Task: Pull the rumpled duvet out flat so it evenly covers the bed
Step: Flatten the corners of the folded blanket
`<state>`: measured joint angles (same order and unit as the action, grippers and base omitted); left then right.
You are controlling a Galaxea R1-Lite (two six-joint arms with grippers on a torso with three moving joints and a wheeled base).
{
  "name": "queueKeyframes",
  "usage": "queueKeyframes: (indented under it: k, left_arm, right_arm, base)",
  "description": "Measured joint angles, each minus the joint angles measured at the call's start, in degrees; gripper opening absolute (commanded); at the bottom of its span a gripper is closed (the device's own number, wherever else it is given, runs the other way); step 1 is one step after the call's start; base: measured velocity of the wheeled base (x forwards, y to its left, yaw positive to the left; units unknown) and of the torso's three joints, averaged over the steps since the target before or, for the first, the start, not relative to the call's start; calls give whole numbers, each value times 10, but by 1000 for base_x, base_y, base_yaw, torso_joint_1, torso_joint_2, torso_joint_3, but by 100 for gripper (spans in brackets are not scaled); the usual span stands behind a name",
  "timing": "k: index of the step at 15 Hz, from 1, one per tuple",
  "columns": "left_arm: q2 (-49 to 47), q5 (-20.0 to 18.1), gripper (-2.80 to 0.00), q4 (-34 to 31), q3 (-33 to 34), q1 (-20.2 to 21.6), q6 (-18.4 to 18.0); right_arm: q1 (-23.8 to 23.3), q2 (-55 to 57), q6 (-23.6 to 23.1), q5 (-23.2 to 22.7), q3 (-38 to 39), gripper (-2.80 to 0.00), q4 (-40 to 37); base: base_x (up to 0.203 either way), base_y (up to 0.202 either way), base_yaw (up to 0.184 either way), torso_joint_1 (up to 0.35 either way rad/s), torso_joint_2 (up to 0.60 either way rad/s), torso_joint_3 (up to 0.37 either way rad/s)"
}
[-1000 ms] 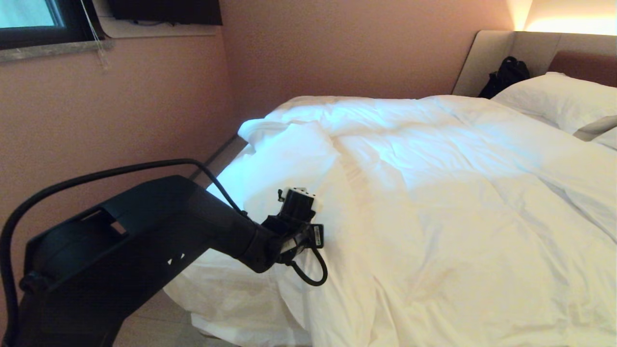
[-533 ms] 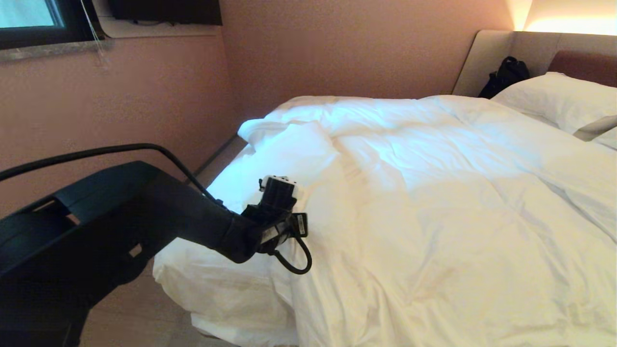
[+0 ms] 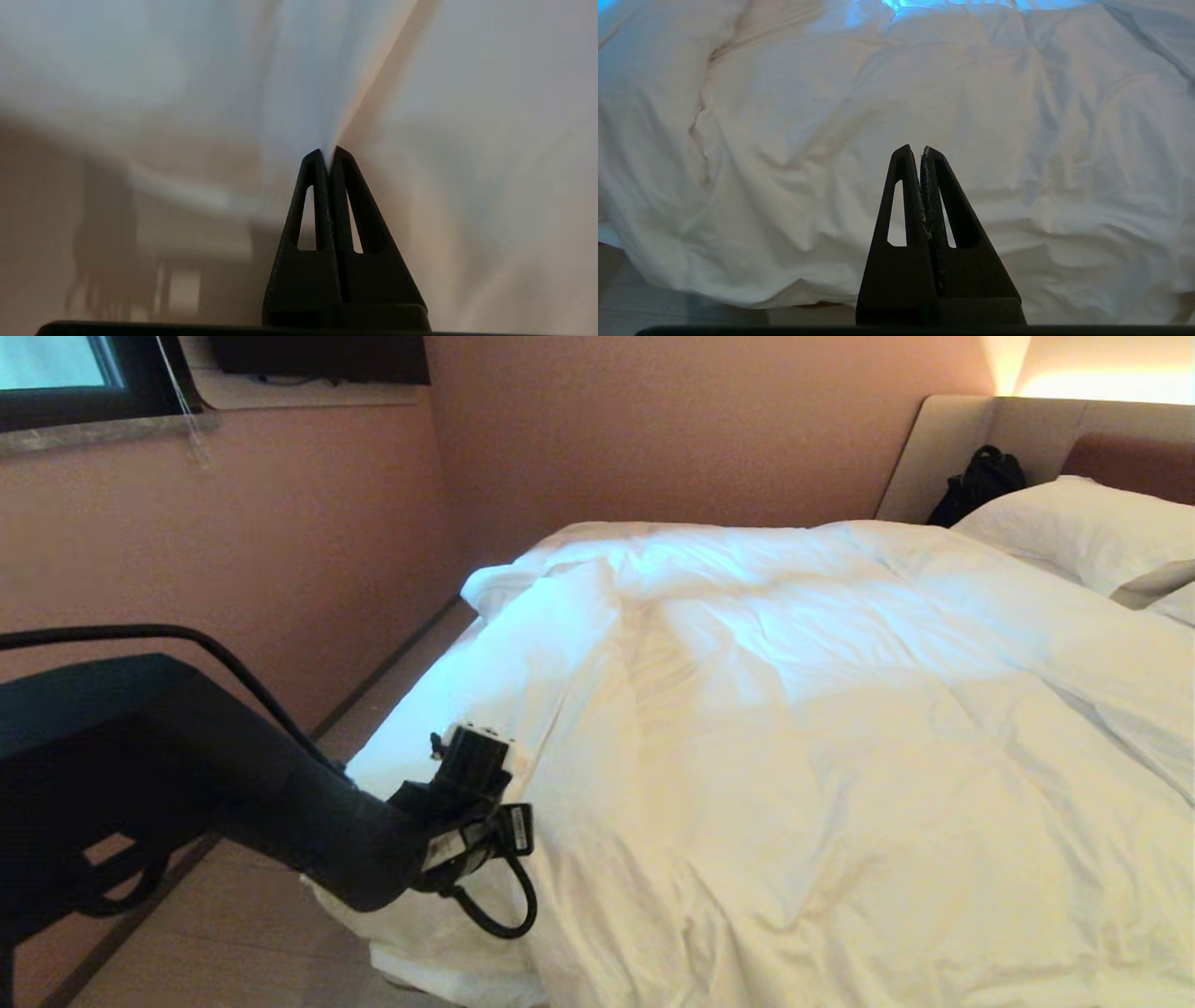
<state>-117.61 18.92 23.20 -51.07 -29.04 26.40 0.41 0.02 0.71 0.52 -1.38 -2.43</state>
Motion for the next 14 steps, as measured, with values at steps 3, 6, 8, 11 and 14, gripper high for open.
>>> queueKeyframes:
  k: [3, 6, 8, 11, 14]
  left_arm:
    - [35, 0, -280, 3, 73, 1, 42]
    - [68, 0, -280, 5, 124, 4, 61]
    - [86, 0, -280, 11, 150, 15, 69]
    - [117, -6, -280, 34, 168, 22, 63]
    - [156, -18, -280, 38, 142, 28, 23]
  right_arm:
    - [0, 0, 0, 0, 0, -280, 0]
    - [0, 0, 0, 0, 0, -280, 0]
    - [0, 0, 0, 0, 0, -280, 0]
    - [0, 0, 0, 0, 0, -280, 0]
    - [0, 0, 0, 0, 0, -280, 0]
  base:
    - [0, 0, 0, 0, 0, 0]
    - [0, 0, 0, 0, 0, 0]
    - [0, 0, 0, 0, 0, 0]
    - [0, 0, 0, 0, 0, 0]
    - [0, 0, 0, 0, 0, 0]
